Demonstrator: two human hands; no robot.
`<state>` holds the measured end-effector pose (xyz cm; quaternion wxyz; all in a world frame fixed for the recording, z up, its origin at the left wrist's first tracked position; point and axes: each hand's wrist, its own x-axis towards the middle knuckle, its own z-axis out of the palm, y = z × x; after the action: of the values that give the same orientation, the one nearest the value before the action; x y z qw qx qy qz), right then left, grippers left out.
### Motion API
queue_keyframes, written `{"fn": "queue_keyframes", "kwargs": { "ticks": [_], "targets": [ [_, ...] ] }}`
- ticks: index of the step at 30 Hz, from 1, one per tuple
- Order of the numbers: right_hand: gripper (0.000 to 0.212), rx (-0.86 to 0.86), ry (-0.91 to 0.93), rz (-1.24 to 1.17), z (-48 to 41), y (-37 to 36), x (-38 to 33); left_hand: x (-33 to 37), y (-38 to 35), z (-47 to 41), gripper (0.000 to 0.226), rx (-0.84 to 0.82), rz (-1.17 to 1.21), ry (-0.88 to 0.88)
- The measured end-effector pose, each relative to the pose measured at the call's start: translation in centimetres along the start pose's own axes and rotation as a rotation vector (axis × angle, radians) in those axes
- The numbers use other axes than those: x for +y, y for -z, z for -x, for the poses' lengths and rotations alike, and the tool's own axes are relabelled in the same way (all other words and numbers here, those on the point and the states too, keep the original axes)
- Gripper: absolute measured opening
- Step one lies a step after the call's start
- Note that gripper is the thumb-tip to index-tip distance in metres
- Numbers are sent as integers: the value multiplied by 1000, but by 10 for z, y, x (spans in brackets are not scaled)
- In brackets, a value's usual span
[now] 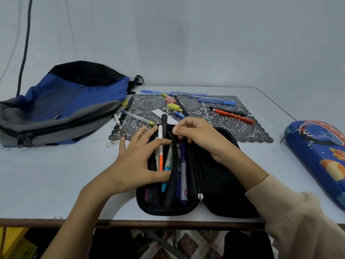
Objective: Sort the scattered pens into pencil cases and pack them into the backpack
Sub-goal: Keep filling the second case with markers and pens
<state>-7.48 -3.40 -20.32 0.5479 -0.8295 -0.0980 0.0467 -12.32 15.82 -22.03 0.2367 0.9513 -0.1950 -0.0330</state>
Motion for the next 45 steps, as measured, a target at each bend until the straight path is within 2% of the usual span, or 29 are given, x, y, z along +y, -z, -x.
{"fn": "queue_keyframes", "kwargs": {
  "ticks": [3,5,7,10,12,15,19,23,26,32,35,37,39,42,44,45],
  "targets": [
    [31,2,24,94,-2,-4,2,1,0,1,93,-23,29,-23],
    [36,-13,40,191,-2,-7,3,-7,8,-1,95,-2,117,-32],
    [34,-28,60,271,-3,-7,3,-15,15,-11,86,81,223,-43],
    [27,-22,69,285,-4,-6,3,-18,15,-34,66,295,413,-9],
    [24,-8,75,247,-3,-4,3,-17,13,-53,62,345,414,7],
    [23,-3,77,178,0,-3,4,-16,12,-75,58,277,326,-7],
    [23,23,88,101,4,-2,4,-11,11,-85,36,224,316,-20],
    [21,57,103,27,6,-2,2,-13,9,-75,55,236,305,-28],
    [20,109,114,2,5,-2,1,-16,2,-62,51,209,307,-59],
    [20,97,106,-49,6,-2,0,-11,-3,-51,53,177,300,-43],
    [20,85,98,-65,6,-2,0,-8,4,-48,46,146,516,-30],
    [20,80,98,-65,6,-1,1,-10,10,-45,53,138,633,-23],
    [20,76,105,-68,6,-1,1,-17,13,-43,61,84,607,-30],
    [20,62,125,-79,6,-2,1,-24,8,-43,56,-23,544,-49],
    [19,53,149,-67,6,-3,0,-26,1,-47,61,0,513,-44],
    [19,49,161,-62,6,-3,0,-26,-3,-51,71,20,471,-33]
  ]
}}
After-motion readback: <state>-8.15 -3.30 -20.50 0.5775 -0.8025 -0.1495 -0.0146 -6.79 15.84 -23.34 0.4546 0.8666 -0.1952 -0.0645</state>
